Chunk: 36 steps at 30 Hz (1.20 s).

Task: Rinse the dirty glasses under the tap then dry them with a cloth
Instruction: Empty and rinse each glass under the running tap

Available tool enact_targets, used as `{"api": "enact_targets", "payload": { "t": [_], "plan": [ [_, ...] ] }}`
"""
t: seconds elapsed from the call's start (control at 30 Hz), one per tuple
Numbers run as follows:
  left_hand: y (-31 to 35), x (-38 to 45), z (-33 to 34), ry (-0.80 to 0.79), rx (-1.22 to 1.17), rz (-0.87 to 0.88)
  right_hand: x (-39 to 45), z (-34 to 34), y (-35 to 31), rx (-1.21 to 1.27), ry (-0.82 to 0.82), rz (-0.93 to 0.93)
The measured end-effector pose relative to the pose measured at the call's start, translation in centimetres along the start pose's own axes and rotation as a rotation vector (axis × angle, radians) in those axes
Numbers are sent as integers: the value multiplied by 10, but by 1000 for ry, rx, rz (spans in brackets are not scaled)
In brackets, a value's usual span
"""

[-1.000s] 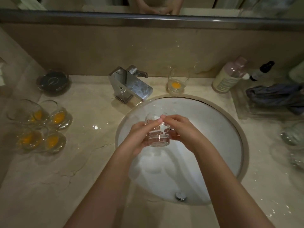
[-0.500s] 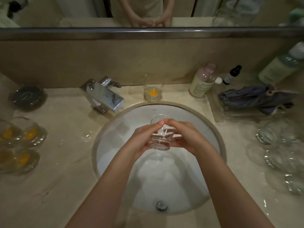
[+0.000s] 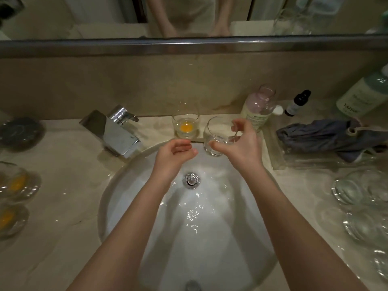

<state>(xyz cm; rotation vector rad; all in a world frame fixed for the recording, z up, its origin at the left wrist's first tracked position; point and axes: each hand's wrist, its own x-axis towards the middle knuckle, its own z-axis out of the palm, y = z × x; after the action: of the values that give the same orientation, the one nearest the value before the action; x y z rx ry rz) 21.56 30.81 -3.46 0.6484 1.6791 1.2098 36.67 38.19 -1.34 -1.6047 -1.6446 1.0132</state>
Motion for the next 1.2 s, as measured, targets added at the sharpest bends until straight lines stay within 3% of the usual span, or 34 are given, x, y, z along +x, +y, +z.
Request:
{"api": "enact_targets", "payload": {
  "t": [0.2,0.57,1.0,1.2],
  "plan": [
    [-5,30,0,231,144,143,27,12,-8,-56,45,-92],
    [6,69,14,176,199,193,48,22,2,-68,59,-63],
    [-2,68,9,281,143,258,51,22,5,-134,0,-88],
    [-16,26,-11,263,14,263,24,24,-18,-1,198,-213]
  ]
}}
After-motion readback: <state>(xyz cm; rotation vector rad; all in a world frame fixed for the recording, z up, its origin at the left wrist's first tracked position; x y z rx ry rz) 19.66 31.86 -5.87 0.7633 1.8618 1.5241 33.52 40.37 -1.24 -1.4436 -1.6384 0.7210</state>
